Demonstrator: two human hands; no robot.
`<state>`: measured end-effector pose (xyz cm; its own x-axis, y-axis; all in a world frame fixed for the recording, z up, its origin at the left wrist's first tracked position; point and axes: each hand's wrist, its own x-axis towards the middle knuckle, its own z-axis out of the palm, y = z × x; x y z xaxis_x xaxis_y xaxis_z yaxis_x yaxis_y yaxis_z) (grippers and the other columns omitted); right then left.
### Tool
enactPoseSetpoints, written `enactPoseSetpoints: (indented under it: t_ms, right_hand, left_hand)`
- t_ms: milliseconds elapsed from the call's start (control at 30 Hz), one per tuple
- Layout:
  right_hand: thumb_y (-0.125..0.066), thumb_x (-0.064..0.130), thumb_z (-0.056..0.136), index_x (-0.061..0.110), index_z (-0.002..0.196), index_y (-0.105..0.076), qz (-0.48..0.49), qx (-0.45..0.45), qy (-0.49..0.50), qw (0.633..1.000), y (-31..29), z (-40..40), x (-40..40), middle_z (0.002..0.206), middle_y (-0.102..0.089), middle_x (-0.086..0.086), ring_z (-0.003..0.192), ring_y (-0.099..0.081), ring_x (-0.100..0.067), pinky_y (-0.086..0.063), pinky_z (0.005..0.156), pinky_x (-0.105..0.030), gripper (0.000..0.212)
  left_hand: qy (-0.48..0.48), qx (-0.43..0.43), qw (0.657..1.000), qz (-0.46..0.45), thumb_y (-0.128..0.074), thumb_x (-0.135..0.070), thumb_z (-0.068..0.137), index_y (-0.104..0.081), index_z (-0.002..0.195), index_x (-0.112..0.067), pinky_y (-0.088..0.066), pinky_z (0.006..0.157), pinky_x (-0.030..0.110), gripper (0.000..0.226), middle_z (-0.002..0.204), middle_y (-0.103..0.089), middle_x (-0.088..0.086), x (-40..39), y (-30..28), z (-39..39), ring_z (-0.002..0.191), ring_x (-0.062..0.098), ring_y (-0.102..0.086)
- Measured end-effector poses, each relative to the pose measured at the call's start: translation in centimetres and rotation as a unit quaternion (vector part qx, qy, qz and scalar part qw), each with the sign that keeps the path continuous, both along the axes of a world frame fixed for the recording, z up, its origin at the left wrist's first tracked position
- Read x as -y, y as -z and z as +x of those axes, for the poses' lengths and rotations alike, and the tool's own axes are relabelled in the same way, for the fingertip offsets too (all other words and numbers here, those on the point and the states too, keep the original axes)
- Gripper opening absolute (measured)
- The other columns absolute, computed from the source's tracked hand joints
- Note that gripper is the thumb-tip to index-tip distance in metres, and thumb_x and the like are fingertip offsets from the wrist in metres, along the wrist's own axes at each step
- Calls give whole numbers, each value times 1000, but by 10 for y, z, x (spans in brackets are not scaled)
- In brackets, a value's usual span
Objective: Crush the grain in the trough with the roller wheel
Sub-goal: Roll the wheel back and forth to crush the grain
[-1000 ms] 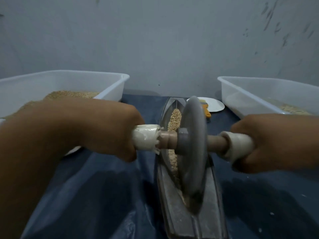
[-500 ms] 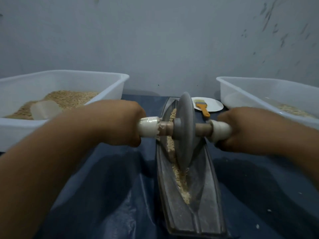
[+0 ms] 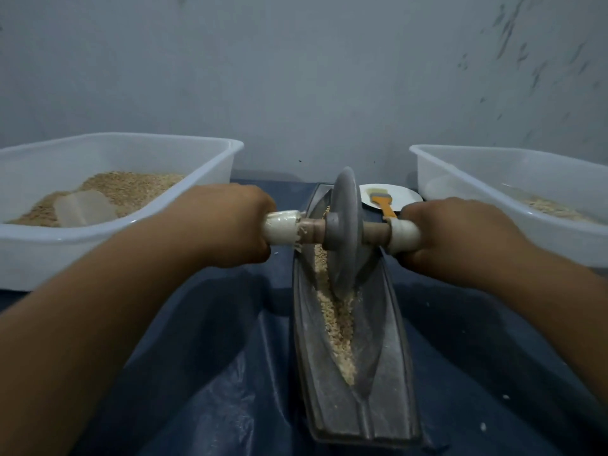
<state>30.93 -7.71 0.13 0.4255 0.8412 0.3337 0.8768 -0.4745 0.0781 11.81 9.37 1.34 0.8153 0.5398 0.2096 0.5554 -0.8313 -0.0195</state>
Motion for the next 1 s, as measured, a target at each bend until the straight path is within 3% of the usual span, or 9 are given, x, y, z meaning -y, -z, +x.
enactPoseSetpoints:
  t_ms: [133,267,400,533,667,767,833,900,1000]
  right_hand:
    - [-72,53,56,40,79,-60,-123,-198,-66,970,-24,-2,27,63,-65,8,55,-62,-9,-53,56,-32,29]
    - [-76,62,48,42,87,-63,-194,-330,-96,919,-37,-12,41,62,-68,8,49,-65,-12,-47,45,-18,46]
    - [-70,55,63,38,82,-58,-72,-135,-23,988,-14,-7,17,65,-64,9,58,-61,-10,-49,53,-30,29]
    - [-61,43,81,27,77,-46,15,49,20,998,3,-8,-1,65,-47,8,62,-47,-19,-32,51,-28,23]
    - [-67,47,65,33,74,-55,-65,-78,-53,993,-16,-7,19,62,-61,5,55,-57,-9,-46,52,-29,21]
    - [-69,60,50,49,85,-57,-170,-264,-79,946,-35,-17,37,62,-67,12,48,-62,-5,-46,45,-21,38]
    - [-74,59,51,47,85,-60,-197,-306,-79,928,-37,-17,38,61,-68,9,48,-65,-9,-47,46,-20,39]
    - [-74,56,56,44,81,-60,-149,-255,-59,954,-29,-14,31,62,-67,11,50,-63,-8,-50,48,-26,31]
    - [-67,46,73,29,75,-53,-26,-41,0,999,-7,-9,10,63,-57,5,57,-55,-13,-42,52,-29,23]
  left_hand:
    - [34,-88,993,-68,-74,-37,61,-60,79,-37,-39,48,21,23,62,-64,-12,9,-17,-20,54,2,-60]
    - [60,-132,984,-103,-74,-48,55,-51,85,-61,-37,47,19,40,65,-59,-35,14,-25,-26,60,-13,-57]
    - [18,-15,998,-57,-74,-36,65,-61,79,-34,-47,58,26,19,67,-64,-10,1,-4,-7,61,6,-61]
    - [5,47,999,-1,-69,-29,73,-54,74,-33,-51,75,32,15,81,-64,-7,-4,6,2,80,18,-61]
    - [7,-73,996,-55,-74,-34,65,-61,80,-31,-50,60,25,20,67,-65,-8,3,-9,-14,62,6,-61]
    - [32,-125,990,-52,-72,-46,56,-59,84,-42,-38,47,20,31,63,-61,-27,14,-22,-27,55,-7,-58]
    - [37,-122,991,-45,-72,-47,56,-59,84,-43,-35,45,18,31,63,-58,-34,17,-24,-27,57,-12,-56]
    - [21,-87,995,-46,-74,-42,61,-61,78,-36,-35,45,17,22,62,-62,-22,12,-17,-19,56,-4,-58]
    - [6,5,1000,-18,-70,-30,70,-56,72,-29,-43,60,25,14,71,-63,-8,3,-1,-3,71,12,-62]
